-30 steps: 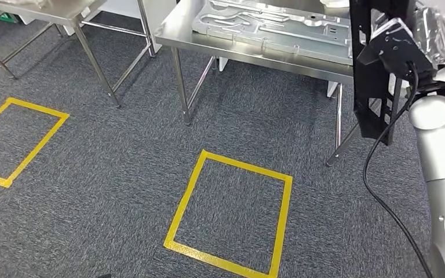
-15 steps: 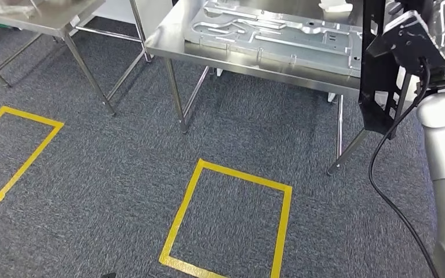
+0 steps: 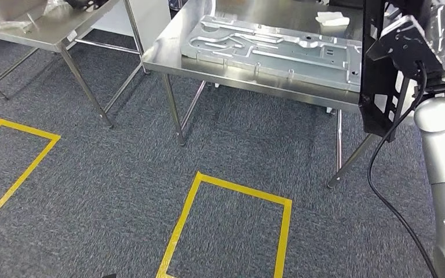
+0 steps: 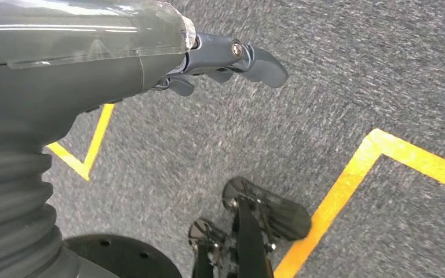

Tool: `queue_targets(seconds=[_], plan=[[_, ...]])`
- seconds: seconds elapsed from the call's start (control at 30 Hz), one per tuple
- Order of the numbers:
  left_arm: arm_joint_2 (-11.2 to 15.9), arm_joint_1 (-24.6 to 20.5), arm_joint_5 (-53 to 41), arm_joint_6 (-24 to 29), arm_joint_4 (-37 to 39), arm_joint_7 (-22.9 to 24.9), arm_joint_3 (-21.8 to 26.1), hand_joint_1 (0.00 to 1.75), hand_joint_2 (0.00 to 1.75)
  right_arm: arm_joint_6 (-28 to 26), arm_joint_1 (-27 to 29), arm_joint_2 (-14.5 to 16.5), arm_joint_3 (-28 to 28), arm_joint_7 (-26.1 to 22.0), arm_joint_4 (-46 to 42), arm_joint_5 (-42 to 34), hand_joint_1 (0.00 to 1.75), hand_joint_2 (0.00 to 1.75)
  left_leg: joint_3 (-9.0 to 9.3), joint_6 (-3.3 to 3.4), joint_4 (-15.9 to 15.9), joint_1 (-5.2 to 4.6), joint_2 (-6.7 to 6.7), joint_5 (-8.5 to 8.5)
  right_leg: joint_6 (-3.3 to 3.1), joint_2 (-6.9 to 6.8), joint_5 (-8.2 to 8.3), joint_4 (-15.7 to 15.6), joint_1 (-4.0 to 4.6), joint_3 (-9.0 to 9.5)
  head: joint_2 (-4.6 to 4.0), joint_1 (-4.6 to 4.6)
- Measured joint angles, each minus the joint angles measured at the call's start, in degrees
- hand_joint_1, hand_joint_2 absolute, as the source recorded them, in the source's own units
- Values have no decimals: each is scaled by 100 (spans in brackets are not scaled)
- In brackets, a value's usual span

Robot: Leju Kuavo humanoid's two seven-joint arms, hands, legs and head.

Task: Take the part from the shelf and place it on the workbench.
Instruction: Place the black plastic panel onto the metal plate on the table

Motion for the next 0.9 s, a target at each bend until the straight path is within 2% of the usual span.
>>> queue_targets(seconds=[0.1, 0.17, 0.2, 0.27, 0.3, 0.33, 0.4, 0.43, 0.47, 0.57, 0.6, 0.63, 0.67, 0.73, 0.77, 0.8, 0.83, 0.9], plan=[[-2, -3, -2, 1, 0, -2, -1, 0, 175, 3, 0, 0, 0, 7, -7, 6, 175, 175, -1, 10, -6, -1, 2, 12, 14, 2, -17, -7, -1, 8, 1, -2], [-4, -5, -2, 2, 0, -1, -1, 0, 175, 8, 2, 1, -3, 26, -49, 28, 175, 175, 41, 63, -18, -6, 0, -3, 59, 3, -27, 28, -3, 46, 2, -3], [-5, -11, -2, 4, 0, -1, 0, 0, 175, 10, -11, 1, -10, 37, -86, 49, 175, 175, 109, 108, -36, -2, -2, -32, 99, -5, -72, 188, -11, 3, 2, -3], [-10, -27, 0, 9, 0, -1, 2, 0, 175, 16, -31, 0, -32, 60, -146, 97, 175, 175, 376, 172, -64, 12, -17, -207, 173, -31, -354, 1068, -40, -606, 2, -1], [-12, -32, 0, 10, 0, -1, 3, 0, 175, 19, -41, 0, -42, 72, -161, 116, 175, 175, 523, 186, -76, 17, -25, -312, 193, -44, -397, 1377, -52, -906, 2, 0], [-15, -33, 1, 10, 0, 0, 3, 0, 175, 21, -39, 0, -46, 83, -167, 130, 175, 175, 652, 180, -76, 16, -32, -412, 191, -50, -306, 1426, -56, -1108, 2, 0], [-25, -31, 0, 9, 0, -1, 4, 0, 175, 24, -47, 0, -47, 93, -181, 149, 175, 175, 816, 149, -73, 9, -32, -543, 151, -66, 330, 649, -40, -938, 2, -1], [-32, -37, 0, 7, 0, -4, 4, 0, 175, 30, -54, 1, -47, 98, -190, 163, 175, 175, 874, 119, -76, 3, -34, -605, 121, -76, 531, 362, -22, -864, 1, 0], [-37, -45, -1, 4, 0, -7, 4, 0, 175, 37, -61, 1, -48, 110, -200, 180, 175, 175, 912, 85, -93, -2, -35, -658, 84, -81, 642, 190, -1, -821, 1, 2], [-40, -58, -5, -5, 0, -16, 5, 0, 175, 62, -78, -1, -53, 155, -264, 234, 175, 175, 1026, -18, -72, -13, -30, -707, -35, -59, 577, 91, 2, -694, 2, 6], [-40, -60, -6, -7, 0, -18, 6, 0, 175, 69, -87, -1, -55, 163, -288, 249, 175, 175, 1021, -42, 53, -12, -28, -723, -70, -55, 549, 70, -14, -620, 2, 4], [-39, -67, -7, -8, 0, -19, 6, 0, 175, 75, -96, 0, -55, 168, -305, 262, 175, 175, 933, -65, 274, -6, -27, -776, -95, -53, 519, 61, -28, -543, 2, 3], [-39, -72, -7, -10, 0, -20, 5, 0, 175, 80, -104, 0, -55, 170, -317, 272, 175, 175, 743, -81, 621, 8, -26, -876, -113, -56, 474, 54, -27, -483, 2, 3], [-39, -73, -7, -14, 0, -20, 5, 0, 175, 86, -98, 1, -54, 170, -323, 280, 175, 175, 230, -114, 1365, 22, -25, -1160, -135, -50, 372, 55, -19, -385, 2, 1], [-39, -64, -7, -15, 0, -20, 5, 0, 175, 90, -83, 1, -53, 171, -323, 283, 175, 175, 20, -125, 1569, 24, -24, -1264, -136, -41, 316, 56, -16, -327, 2, 2], [-39, -55, -7, -16, 0, -20, 6, 0, 175, 94, -69, 2, -52, 172, -323, 285, 175, 175, -99, -127, 1568, 25, -24, -1261, -133, -31, 256, 58, -14, -257, 2, 2], [-39, -46, -8, -16, 0, -19, 7, 0, 175, 99, -60, 3, -52, 173, -323, 289, 175, 175, -131, -122, 1368, 24, -23, -1118, -125, -22, 192, 60, -13, -175, 2, 2], [-39, -30, -9, -20, 0, -17, 7, 0, 175, 116, -53, 5, -52, 176, -321, 303, 175, 175, -38, -75, 616, 13, -24, -471, -95, -13, 53, 68, -6, -2, 1, 3]])
